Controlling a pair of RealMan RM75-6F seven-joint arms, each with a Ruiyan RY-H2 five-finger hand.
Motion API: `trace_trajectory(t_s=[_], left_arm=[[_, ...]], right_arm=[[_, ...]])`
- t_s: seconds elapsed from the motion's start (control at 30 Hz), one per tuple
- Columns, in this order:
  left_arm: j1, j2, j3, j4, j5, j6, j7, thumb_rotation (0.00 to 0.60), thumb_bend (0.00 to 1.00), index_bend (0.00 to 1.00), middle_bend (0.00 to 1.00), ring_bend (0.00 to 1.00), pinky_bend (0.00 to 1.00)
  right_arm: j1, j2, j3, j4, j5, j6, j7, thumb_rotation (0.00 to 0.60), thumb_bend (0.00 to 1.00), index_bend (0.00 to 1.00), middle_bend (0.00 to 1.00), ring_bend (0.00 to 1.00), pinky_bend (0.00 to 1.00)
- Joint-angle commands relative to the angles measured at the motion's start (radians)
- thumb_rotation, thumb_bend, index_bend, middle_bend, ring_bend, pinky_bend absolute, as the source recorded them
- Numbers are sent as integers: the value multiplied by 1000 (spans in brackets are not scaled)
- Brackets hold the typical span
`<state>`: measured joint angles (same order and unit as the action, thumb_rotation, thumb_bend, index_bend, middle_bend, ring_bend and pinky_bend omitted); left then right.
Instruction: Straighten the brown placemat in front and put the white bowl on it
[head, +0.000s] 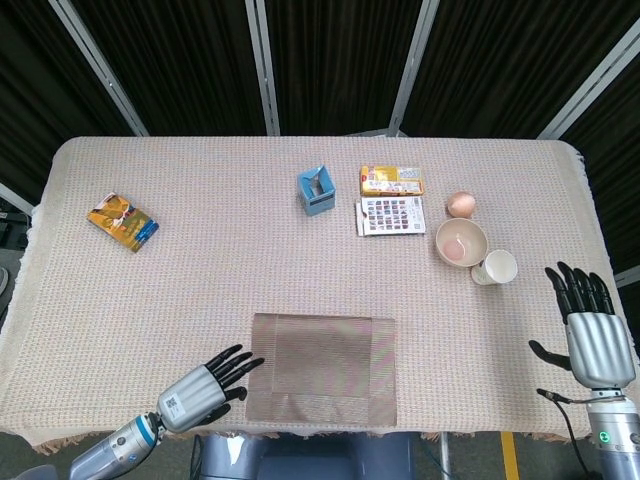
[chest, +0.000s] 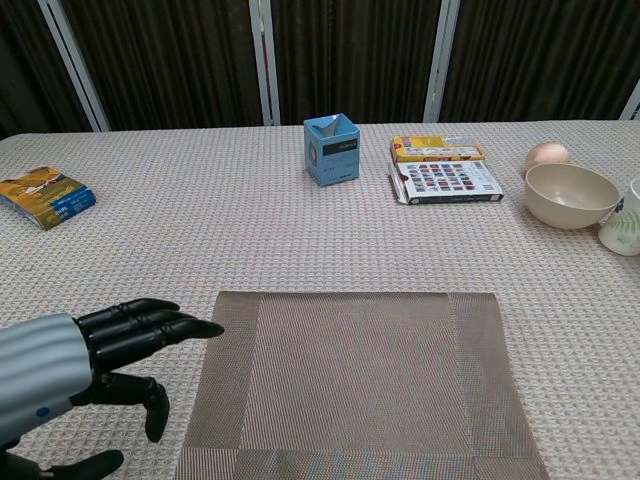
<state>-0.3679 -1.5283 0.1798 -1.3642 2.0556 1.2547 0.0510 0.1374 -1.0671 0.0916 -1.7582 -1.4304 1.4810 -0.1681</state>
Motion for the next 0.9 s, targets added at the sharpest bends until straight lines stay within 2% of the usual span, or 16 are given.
trace_trajectory(t_s=[0.03,0.47,0.9], left_arm=[[-2,-22,13,25,3,-2,2,600,417,461,0,0,0],[5,-114,52,140,-1,9,-22,600,408,461,0,0,0],[-3,-198,60,243,-24,34,-59,600,405,450,0,0,0]], right_arm=[[-1,4,0,-3,-3,0,5,600,0,0,0,0,0],[-3,7,5,-7,1,-6,15,600,0,0,0,0,0],[-5,8,7,-6,-1,-12,18,600,0,0,0,0,0]])
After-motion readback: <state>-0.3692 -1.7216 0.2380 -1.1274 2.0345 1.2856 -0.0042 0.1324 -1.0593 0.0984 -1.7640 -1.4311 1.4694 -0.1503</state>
